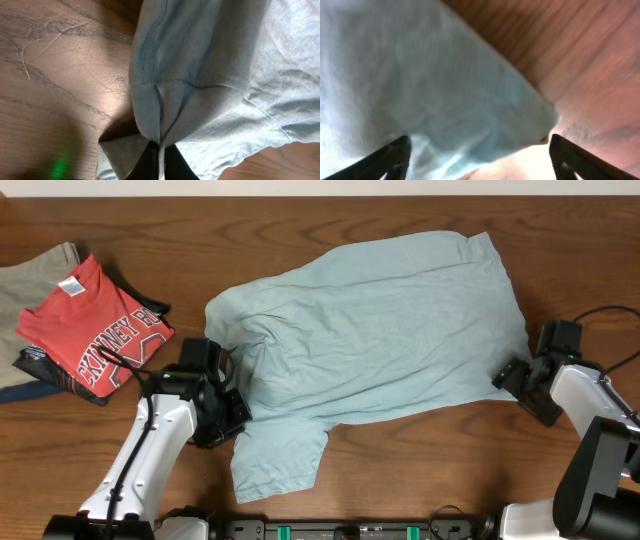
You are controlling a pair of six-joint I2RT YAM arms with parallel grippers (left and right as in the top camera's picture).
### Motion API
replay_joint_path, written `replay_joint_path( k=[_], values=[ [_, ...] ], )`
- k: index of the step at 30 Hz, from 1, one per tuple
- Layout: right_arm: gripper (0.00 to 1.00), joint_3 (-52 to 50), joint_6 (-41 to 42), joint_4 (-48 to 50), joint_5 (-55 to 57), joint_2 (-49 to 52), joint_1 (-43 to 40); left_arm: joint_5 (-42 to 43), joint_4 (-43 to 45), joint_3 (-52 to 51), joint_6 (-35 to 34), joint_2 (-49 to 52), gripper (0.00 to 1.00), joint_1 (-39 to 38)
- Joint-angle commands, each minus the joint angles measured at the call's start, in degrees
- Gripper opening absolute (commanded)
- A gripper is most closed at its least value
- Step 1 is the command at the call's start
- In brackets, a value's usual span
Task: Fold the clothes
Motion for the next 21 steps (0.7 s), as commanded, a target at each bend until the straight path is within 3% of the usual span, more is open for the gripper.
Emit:
replay_joint_path(
  k=[1, 14, 16, 19, 21],
  values=[
    [0.79, -0.59, 1.20, 0.15, 2.47, -0.85, -0.42, -0.52, -0.37, 0.90, 1.03, -0.20, 0.06, 0.28],
    [0.42, -4.20, 3.10, 1.90, 5.88, -0.85, -0.42, -0.52, -0.76, 0.90, 1.03, -0.20, 0.06, 0.28],
    [0.31, -4.33, 3.10, 2.25, 5.88, -0.85, -0.42, -0.52, -0.81, 0.90, 1.03, -0.20, 0.06, 0.28],
    [0.04, -4.11, 3.08, 2.54, 5.60, -0.87, -0.59, -0.52, -0.79, 0.90, 1.07, -0.20, 0.06, 0.28],
    [0.01, -3.69, 3.02, 1.79, 4.63, -0.87, -1.16, -0.52, -0.76, 0.90, 1.25, -0.20, 0.06, 0.28]
  ],
)
